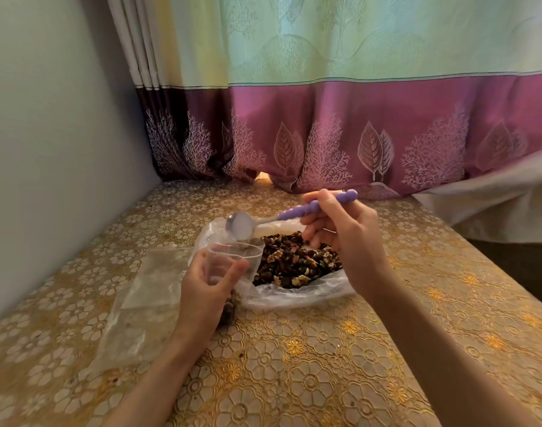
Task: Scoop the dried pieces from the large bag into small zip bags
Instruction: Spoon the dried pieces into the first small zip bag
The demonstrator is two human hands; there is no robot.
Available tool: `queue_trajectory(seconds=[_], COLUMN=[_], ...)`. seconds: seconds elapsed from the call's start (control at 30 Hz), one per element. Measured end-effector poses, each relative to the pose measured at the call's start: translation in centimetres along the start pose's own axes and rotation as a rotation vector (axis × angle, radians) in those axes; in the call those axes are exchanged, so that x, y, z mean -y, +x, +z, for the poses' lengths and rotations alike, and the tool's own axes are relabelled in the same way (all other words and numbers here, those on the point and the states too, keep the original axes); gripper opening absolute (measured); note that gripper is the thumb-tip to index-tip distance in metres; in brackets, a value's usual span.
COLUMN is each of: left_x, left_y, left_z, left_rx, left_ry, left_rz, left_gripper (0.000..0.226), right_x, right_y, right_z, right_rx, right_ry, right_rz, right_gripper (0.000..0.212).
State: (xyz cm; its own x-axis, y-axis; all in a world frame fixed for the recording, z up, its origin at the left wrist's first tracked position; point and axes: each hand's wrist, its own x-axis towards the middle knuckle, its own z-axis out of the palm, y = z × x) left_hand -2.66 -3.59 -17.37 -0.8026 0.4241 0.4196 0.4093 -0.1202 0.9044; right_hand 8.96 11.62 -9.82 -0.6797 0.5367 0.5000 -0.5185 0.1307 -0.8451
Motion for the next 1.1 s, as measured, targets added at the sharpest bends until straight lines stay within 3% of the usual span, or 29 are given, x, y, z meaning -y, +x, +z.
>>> queue_trajectory(seconds=[0.17,0.27,0.47,0.67,0.87,1.1], left_x=[0.0,0.1,0.1,-0.1,-0.3,0.0], left_y=[0.0,0.0,0.2,0.1,0.0,0.0], left_z=[0.0,0.0,0.1,0.0,0.1,0.0], left_rx=[-0.002,-0.009,-0.014,-0.018,-0.033,-0.029], left_ry=[0.013,0.015,0.047,0.075,0.097,0.095], left_rz=[0.003,0.009,0.031,-0.015,-0.028,-0.018], left_gripper=[0.059,0.077,0.064,0.050,0.050,0.058], right_x=[-1.9,-3.2,-4.3,-4.9,-4.8,-3.9], right_y=[0.7,0.8,1.1,0.9,0.9,0.8], right_z=[-2.4,-3.9,-5.3,-5.0,-5.4,-5.4], right_rx=[-0.202,-0.312,-0.410,-0.320,-0.315,-0.410], right_ry=[-0.193,-0.375,-0.636,-0.540,-0.261,-0.096], right_rz=[-0.015,-0.017,-0.021,0.141,0.352,0.368], right_gripper=[0.024,0.017,0.024,0.027,0.037,0.034])
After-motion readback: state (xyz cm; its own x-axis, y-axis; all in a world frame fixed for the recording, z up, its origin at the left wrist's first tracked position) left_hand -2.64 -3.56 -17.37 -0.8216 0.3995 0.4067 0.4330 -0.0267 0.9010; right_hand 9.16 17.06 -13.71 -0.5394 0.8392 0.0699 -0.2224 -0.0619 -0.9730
